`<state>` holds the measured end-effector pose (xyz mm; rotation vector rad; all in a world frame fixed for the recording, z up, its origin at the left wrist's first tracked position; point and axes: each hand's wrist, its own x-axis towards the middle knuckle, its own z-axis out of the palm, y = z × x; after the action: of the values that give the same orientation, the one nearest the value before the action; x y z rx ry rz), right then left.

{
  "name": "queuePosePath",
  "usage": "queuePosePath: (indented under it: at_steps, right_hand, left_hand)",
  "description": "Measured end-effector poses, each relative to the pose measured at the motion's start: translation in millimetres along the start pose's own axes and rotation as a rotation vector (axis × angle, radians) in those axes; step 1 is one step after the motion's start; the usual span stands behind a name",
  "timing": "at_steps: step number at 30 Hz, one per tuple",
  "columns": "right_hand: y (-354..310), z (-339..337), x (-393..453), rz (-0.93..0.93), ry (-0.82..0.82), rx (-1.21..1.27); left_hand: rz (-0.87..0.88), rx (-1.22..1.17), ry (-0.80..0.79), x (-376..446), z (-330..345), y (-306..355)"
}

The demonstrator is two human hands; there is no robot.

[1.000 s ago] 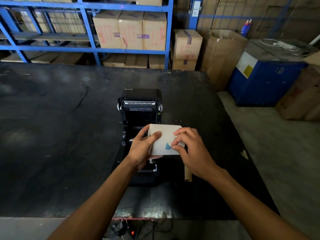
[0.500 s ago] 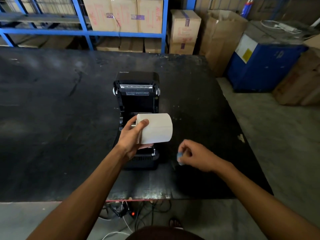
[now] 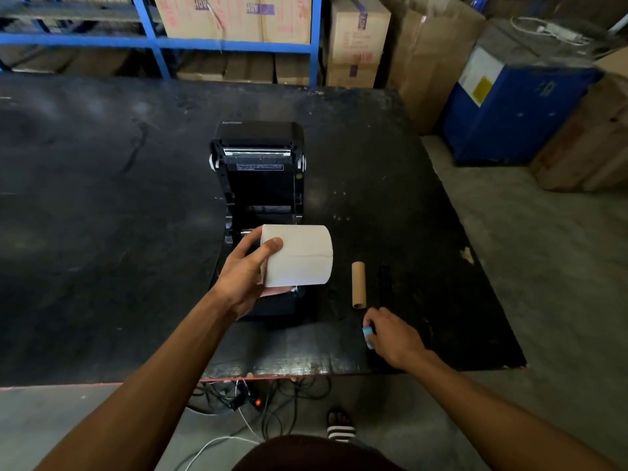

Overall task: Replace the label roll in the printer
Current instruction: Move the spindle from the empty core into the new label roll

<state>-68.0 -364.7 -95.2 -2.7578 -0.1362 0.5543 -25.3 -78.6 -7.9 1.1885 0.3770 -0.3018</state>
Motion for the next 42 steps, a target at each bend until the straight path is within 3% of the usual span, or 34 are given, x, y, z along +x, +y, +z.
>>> queuePosePath:
  at_steps: [11, 14, 18, 22, 29, 31, 34, 38, 40, 42]
  right_hand:
    - [7.0, 1.6, 4.8, 0.043, 0.029, 0.013]
    - [11.4, -16.0, 13.9, 0.086, 0.050, 0.244]
    - [19.9, -35.7, 37.8, 0.279, 0.268, 0.465]
    - [21.9, -32.9, 57.8, 0.445, 0.213, 0.362]
    - [14.1, -21.3, 70.4, 0.504, 0.190, 0.343]
    - [11.6, -27.6, 72.7, 0.480, 0.287, 0.498]
    - [3.8, -45.9, 69.3, 0.374, 0.400, 0.961]
    - [-20.5, -82.2, 52.0, 0.167, 0.176, 1.548]
    - [-31.1, -97.0, 42.5, 0.044, 0.055, 1.601]
    - [-40.5, -107.0, 34.6, -0.053, -0.011, 1.473]
  left_hand:
    - [-0.008, -0.038, -0.025, -2.8, 5.1, 1.0]
    - [-0.022, -0.027, -0.020, -2.9, 6.0, 1.0]
    - [-0.042, -0.046, 0.011, -2.4, 5.0, -3.6]
    - [-0.045, -0.062, 0.029, 0.2, 5.2, -5.5]
    - [-0.068, -0.158, 0.058, 1.5, 8.2, -7.5]
    - [-0.071, -0.200, 0.058, 2.6, 8.2, -6.8]
    - [-0.077, -0.260, 0.063, 4.0, 6.5, -6.0]
    - [-0.092, -0.334, 0.055, 5.9, 5.1, -5.4]
    - [-0.097, -0.363, 0.052, 7.7, 3.9, -6.0]
    - [-0.103, -0.369, 0.039, 9.7, 1.6, -5.4]
